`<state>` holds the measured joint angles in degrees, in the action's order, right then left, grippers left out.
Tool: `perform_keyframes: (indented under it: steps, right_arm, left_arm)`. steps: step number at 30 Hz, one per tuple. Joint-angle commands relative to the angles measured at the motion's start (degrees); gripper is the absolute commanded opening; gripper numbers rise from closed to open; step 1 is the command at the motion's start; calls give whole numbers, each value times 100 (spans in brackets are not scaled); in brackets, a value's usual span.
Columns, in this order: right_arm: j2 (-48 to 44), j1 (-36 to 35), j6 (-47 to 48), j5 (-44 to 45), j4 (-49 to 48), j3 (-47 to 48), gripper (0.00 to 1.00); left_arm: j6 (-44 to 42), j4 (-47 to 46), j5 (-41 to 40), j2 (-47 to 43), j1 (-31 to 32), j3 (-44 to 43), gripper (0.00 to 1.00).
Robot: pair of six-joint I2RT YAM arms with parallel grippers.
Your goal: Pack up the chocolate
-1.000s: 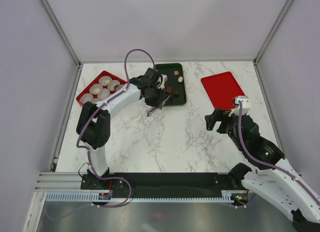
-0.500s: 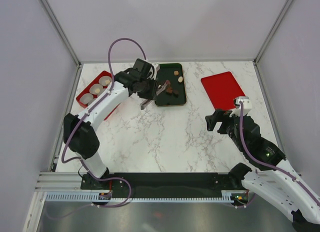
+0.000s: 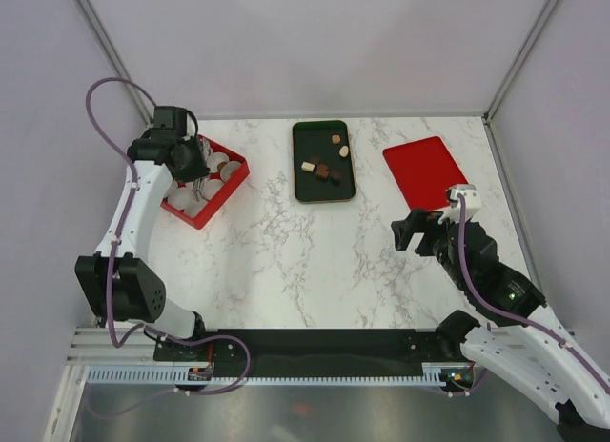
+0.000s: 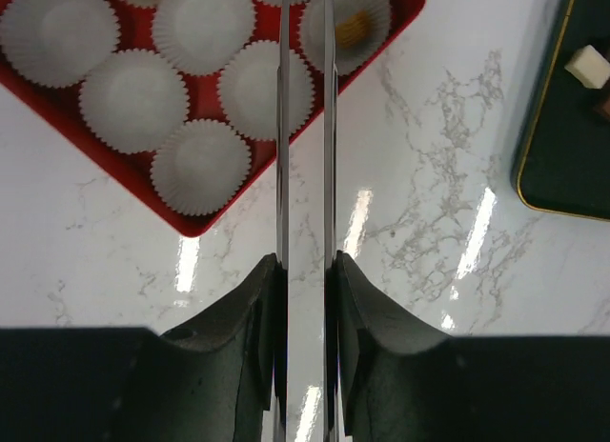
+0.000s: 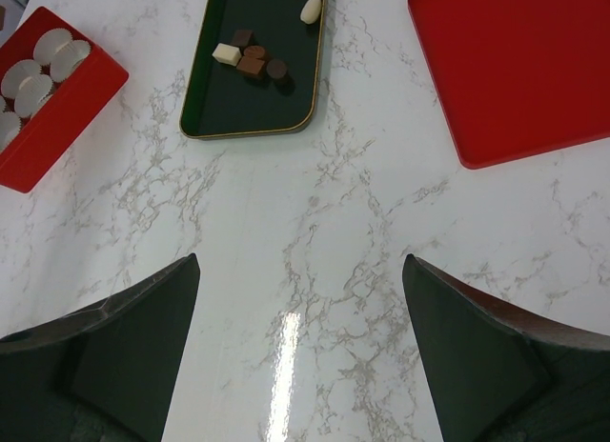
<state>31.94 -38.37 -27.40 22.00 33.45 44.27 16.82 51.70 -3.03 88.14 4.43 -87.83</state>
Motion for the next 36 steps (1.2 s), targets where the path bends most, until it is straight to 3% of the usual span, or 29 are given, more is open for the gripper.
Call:
perform_keyframes:
  steps: [1, 6, 17, 36]
  right_arm:
    - [31, -4, 24, -11, -84, 108, 97]
    - [49, -4, 24, -29, -155, 91, 97]
    - [14, -4, -2, -91, -208, 47, 97]
    - [40, -13, 85, 50, -208, 161, 97]
  left_arm:
    - [208, 103, -330, -499, -248, 432, 33]
    - [155, 59, -391, -570, -688, 776, 33]
    - [225, -20, -462, -421, -680, 1145, 33]
    - [243, -477, -365, 133, -680, 908, 40]
